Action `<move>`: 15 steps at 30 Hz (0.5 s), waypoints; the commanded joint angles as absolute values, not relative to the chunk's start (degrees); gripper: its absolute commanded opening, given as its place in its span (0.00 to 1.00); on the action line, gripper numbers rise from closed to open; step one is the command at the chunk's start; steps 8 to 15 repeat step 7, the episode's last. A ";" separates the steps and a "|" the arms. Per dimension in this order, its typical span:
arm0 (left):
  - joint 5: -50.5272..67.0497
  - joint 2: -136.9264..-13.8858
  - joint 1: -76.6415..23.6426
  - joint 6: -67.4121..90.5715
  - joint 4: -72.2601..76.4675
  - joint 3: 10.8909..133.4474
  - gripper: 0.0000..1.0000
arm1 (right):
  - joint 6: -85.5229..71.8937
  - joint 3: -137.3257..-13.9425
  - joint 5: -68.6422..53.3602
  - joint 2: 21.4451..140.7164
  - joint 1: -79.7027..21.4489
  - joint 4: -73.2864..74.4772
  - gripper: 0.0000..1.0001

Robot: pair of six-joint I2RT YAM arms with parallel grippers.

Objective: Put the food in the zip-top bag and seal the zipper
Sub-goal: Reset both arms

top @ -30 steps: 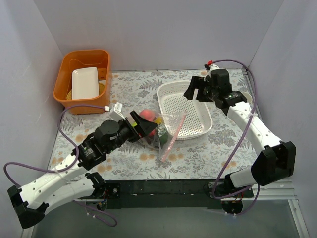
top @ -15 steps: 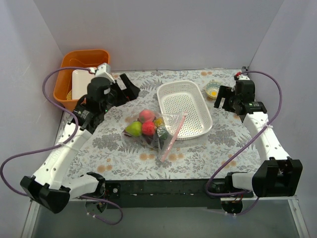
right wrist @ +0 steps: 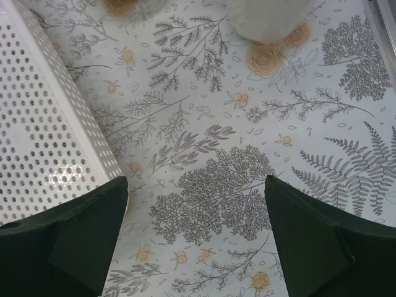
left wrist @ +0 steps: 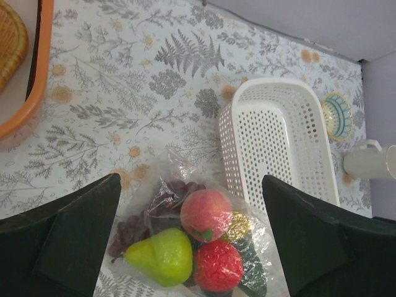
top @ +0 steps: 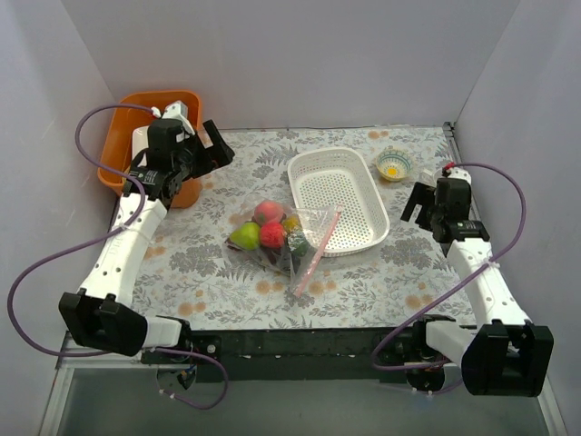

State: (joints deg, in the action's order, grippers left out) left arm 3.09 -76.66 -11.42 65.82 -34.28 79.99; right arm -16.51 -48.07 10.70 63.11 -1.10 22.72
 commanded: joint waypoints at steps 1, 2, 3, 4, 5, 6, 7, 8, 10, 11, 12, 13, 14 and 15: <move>1.14 -71.55 -11.25 65.12 -32.09 76.40 0.98 | -19.25 -42.37 17.39 57.06 -0.88 14.43 0.98; 2.97 -69.28 -11.25 65.21 -29.30 74.64 0.98 | -19.34 -39.93 18.36 56.17 -0.97 13.46 0.98; 3.42 -68.39 -11.25 65.13 -28.22 73.40 0.98 | -19.25 -38.95 20.11 55.29 -0.97 12.58 0.98; 3.34 -67.77 -11.25 65.39 -27.17 71.04 0.98 | -19.25 -37.80 20.74 53.37 -0.97 11.52 0.98; 3.25 -67.33 -11.25 65.48 -25.77 70.15 0.98 | -19.07 -36.40 21.44 52.22 -0.97 9.95 0.98; 2.47 -67.67 -11.16 65.04 -25.84 69.88 0.98 | -18.03 -32.73 22.05 51.08 -1.05 8.02 0.98; 1.24 -67.85 -11.25 64.60 -25.93 69.53 0.98 | -17.67 -30.69 22.50 48.72 -1.05 6.17 0.98; 1.24 -67.85 -11.25 64.60 -25.93 69.53 0.98 | -17.67 -30.69 22.50 48.72 -1.05 6.17 0.98; 1.24 -67.85 -11.25 64.60 -25.93 69.53 0.98 | -17.67 -30.69 22.50 48.72 -1.05 6.17 0.98; 1.24 -67.85 -11.25 64.60 -25.93 69.53 0.98 | -17.67 -30.69 22.50 48.72 -1.05 6.17 0.98; 1.24 -67.85 -11.25 64.60 -25.93 69.53 0.98 | -17.67 -30.69 22.50 48.72 -1.05 6.17 0.98; 1.24 -67.85 -11.25 64.60 -25.93 69.53 0.98 | -17.67 -30.69 22.50 48.72 -1.05 6.17 0.98; 1.24 -67.85 -11.25 64.60 -25.93 69.53 0.98 | -17.67 -30.69 22.50 48.72 -1.05 6.17 0.98; 1.24 -67.85 -11.25 64.60 -25.93 69.53 0.98 | -17.67 -30.69 22.50 48.72 -1.05 6.17 0.98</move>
